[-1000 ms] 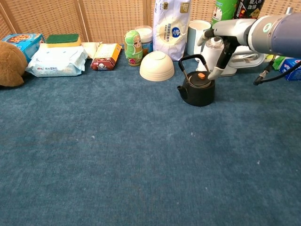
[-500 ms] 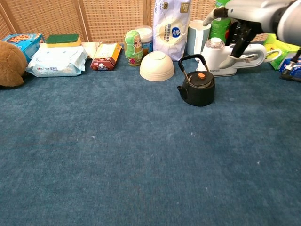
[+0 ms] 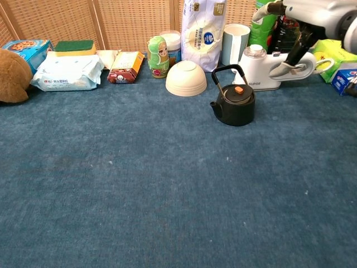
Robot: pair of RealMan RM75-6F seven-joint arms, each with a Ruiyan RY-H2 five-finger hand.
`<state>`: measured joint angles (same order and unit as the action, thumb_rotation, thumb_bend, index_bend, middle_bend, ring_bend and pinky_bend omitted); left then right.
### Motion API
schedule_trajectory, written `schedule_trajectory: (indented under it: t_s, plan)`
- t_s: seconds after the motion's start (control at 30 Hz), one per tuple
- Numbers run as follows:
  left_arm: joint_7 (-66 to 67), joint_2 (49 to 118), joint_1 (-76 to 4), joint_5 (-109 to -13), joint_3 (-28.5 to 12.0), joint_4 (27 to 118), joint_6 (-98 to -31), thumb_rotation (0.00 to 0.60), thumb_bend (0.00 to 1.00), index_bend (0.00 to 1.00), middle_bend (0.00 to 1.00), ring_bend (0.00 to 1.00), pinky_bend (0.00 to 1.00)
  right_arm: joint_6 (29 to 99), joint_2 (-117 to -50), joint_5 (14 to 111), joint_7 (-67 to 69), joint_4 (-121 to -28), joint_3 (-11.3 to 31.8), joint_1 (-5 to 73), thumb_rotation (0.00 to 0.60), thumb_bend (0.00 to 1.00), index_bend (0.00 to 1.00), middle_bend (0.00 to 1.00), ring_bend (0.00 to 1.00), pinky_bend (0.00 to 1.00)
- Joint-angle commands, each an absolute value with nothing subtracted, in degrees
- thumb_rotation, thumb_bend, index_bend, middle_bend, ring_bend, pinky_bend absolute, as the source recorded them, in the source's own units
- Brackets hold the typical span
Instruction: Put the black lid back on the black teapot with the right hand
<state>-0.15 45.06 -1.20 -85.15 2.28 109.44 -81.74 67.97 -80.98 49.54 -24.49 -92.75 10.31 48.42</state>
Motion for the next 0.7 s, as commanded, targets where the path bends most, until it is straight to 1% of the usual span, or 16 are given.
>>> schedule_trajectory:
  t_s: [0.03,0.33,0.7]
  plan:
    - [-0.1,45.1,-1.3,-84.7,2.1,109.4,-81.6,0.600,0.12,0.00,0.00,0.00,0.04,67.3,-84.9,49.7,-24.3,-88.1,11.5,49.2,0.600,0.11,0.10,0.06,0.03,0.01]
    - [-1.2,44.8,-1.7,-83.3,1.7,109.2,-80.8,0.600,0.12,0.00,0.00,0.00,0.04,65.0,-92.9,49.6,-24.4,-77.1,13.2,50.4,0.600,0.11,0.09,0.06,0.03,0.01]
    - [-2.1,44.5,-1.6,-83.3,1.7,109.1,-80.9,0.600,0.12,0.00,0.00,0.00,0.04,61.0,-96.7,48.6,-24.2,-69.7,15.1,51.2,0.600,0.11,0.09,0.06,0.02,0.01]
